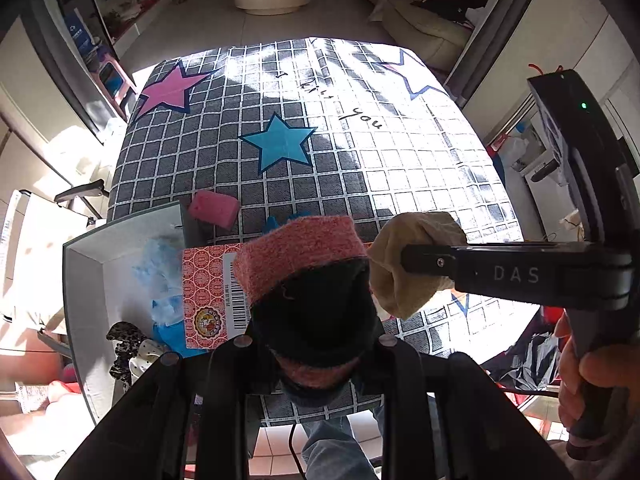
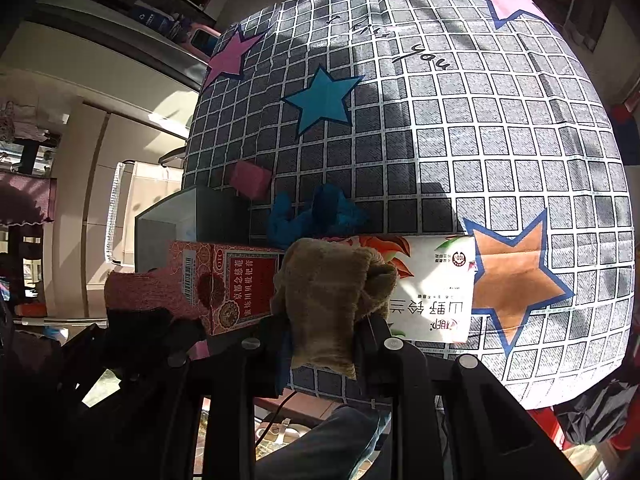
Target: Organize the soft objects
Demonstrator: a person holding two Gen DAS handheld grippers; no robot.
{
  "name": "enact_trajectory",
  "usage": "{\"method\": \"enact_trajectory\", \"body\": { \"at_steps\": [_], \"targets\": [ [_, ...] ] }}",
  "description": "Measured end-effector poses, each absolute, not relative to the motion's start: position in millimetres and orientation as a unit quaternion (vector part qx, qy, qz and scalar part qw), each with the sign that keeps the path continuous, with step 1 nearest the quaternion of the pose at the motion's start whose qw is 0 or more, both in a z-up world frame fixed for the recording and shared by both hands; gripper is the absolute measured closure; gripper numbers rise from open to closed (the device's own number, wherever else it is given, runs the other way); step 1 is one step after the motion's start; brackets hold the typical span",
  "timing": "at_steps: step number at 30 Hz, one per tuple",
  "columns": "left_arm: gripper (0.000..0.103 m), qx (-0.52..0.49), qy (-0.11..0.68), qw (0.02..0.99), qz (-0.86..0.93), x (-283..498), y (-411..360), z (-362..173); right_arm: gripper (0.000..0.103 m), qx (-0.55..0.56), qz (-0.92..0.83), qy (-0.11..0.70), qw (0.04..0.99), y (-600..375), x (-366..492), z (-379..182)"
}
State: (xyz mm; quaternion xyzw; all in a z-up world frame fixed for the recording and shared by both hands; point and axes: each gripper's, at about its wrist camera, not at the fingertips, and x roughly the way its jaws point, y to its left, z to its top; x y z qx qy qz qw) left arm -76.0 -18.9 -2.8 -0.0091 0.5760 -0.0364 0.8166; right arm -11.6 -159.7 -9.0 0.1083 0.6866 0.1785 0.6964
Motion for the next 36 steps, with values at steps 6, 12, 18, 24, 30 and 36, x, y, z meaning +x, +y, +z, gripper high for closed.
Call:
{"method": "enact_trajectory", "body": {
  "at_steps": [6, 12, 18, 24, 30, 36],
  "targets": [
    [0.075, -0.032, 0.567, 0.823, -0.006, -93, 11, 2, 0.077, 0.084, 0.202, 0.678, 0.701, -129, -22, 4],
    [0.075, -0.056, 0.564, 0.823, 0.035, -110, 42, 2, 0.077, 0.055, 0.229, 0.674, 0.7, -96, -24, 10],
    [0.075, -0.091, 0.561, 0.818, 0.087, -127, 76, -2, 0.077, 0.014, 0.267, 0.67, 0.693, -52, -27, 17],
    [0.075, -0.122, 0.563, 0.806, 0.131, -145, 105, -13, 0.077, -0.031, 0.309, 0.666, 0.678, -7, -32, 20],
    [0.075, -0.153, 0.569, 0.79, 0.168, -160, 128, -26, 0.077, -0.07, 0.343, 0.663, 0.662, 34, -41, 20],
    [0.075, -0.173, 0.576, 0.776, 0.189, -170, 143, -39, 0.077, -0.098, 0.365, 0.661, 0.648, 61, -49, 17]
  ]
}}
